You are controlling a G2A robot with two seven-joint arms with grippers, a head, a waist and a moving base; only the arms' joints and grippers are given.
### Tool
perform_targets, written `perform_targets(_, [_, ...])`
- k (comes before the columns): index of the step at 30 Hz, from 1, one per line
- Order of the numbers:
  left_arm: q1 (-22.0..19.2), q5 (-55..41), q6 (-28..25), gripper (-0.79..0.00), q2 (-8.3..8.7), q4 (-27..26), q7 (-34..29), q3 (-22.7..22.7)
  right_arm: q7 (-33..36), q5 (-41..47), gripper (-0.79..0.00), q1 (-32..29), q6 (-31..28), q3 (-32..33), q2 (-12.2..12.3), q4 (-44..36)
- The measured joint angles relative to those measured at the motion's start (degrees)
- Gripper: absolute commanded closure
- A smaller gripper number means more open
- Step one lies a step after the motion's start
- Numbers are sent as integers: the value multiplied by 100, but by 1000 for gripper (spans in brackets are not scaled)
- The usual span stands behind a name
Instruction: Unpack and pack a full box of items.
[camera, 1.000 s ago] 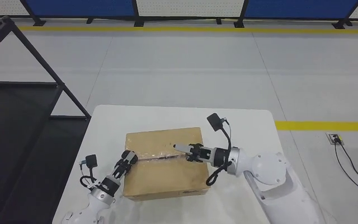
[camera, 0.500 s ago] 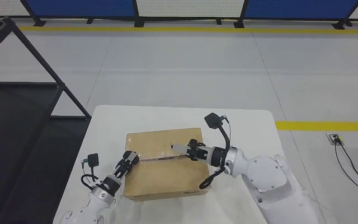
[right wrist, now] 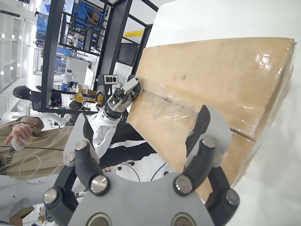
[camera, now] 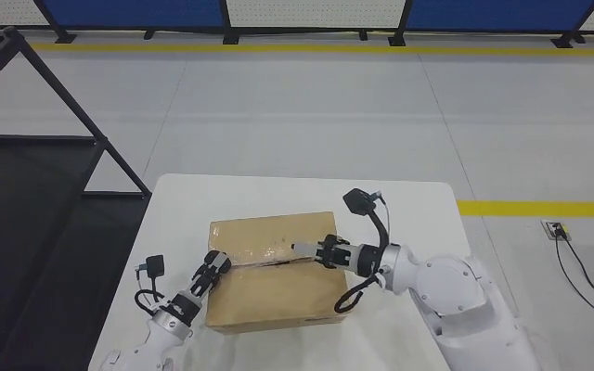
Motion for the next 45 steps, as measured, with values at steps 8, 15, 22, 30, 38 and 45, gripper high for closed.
perform_targets(8, [54, 20, 24, 0, 7, -117, 96, 12, 47, 528, -785, -18, -273, 184, 28, -68])
perform_targets(15, [107, 17, 36, 0, 15, -188, 162, -9, 10, 826, -785, -105, -506, 359, 68, -73])
perform_targets(22, [141, 31, 42, 0, 25, -251, 193, -30, 100, 717, -785, -202, -450, 467, 133, -265])
perform_targets(30, [161, -1, 24, 0, 31, -312, 251, -31, 80, 749, -785, -241, -411, 502, 176, -352])
perform_targets(38, [264, -481, -165, 0, 16, -628, 509, -147, 17, 854, -785, -105, -473, 340, 182, -210])
perform_targets(45, [413, -897, -326, 0, 17, -1067, 679, -396, -36, 949, -785, 54, -521, 220, 181, -108])
